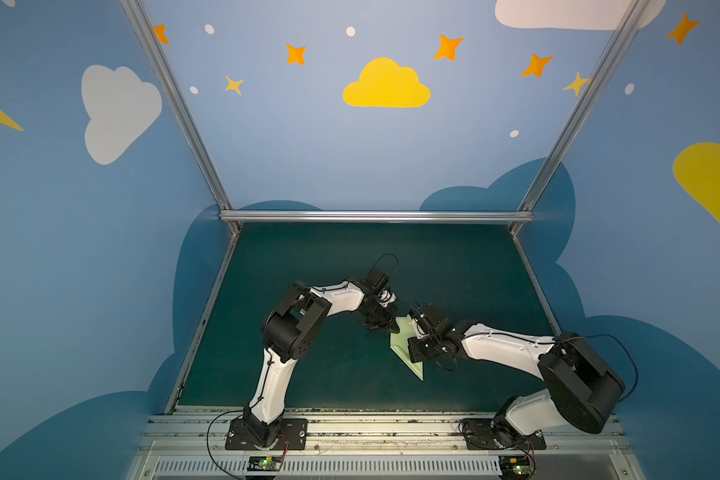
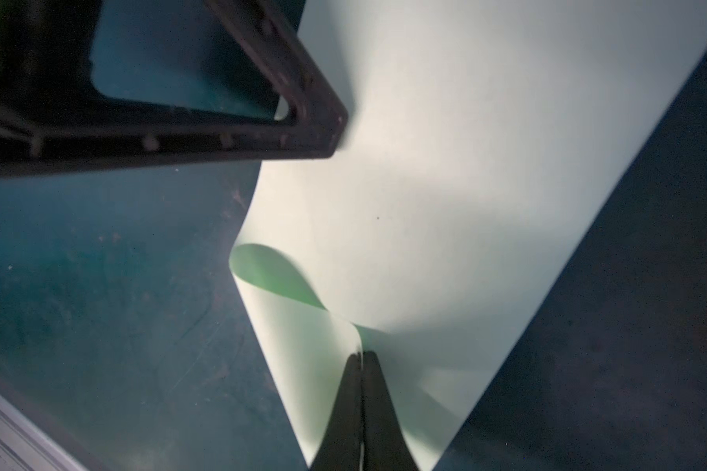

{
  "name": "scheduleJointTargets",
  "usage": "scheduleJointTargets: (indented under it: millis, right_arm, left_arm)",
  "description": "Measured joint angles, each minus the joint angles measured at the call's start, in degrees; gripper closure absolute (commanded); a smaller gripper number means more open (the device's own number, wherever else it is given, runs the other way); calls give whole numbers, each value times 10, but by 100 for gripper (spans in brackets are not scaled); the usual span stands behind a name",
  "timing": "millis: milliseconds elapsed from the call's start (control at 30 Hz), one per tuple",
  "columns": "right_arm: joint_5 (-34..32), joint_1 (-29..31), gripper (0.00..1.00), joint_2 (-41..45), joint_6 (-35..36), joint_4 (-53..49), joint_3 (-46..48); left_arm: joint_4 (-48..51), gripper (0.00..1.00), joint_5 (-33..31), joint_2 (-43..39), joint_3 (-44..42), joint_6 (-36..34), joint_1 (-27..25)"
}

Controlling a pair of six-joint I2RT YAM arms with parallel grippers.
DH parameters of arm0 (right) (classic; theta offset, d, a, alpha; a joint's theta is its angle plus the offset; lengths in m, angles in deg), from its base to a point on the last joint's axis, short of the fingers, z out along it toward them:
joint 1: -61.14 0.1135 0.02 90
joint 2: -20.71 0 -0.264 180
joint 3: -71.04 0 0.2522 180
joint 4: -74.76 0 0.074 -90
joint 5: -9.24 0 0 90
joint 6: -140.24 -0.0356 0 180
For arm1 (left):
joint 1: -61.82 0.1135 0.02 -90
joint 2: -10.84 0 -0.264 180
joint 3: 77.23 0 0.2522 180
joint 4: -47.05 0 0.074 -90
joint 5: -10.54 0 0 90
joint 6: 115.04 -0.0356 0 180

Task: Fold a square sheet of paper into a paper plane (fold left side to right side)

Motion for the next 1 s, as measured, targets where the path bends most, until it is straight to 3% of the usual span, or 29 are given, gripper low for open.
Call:
scheduleJointTargets:
  millis: [267, 600, 1000]
  right_arm:
    - [1, -1, 100, 4, -2, 9, 7]
    - [1, -1, 100, 9, -2, 18, 15]
    - [1, -1, 100, 9, -2, 18, 15]
  left_arm:
    - [12, 92, -16, -25, -10, 16, 1]
    - [-47, 95, -24, -174, -123, 71, -5]
    - [-112, 96, -22, -178, -209, 113, -61]
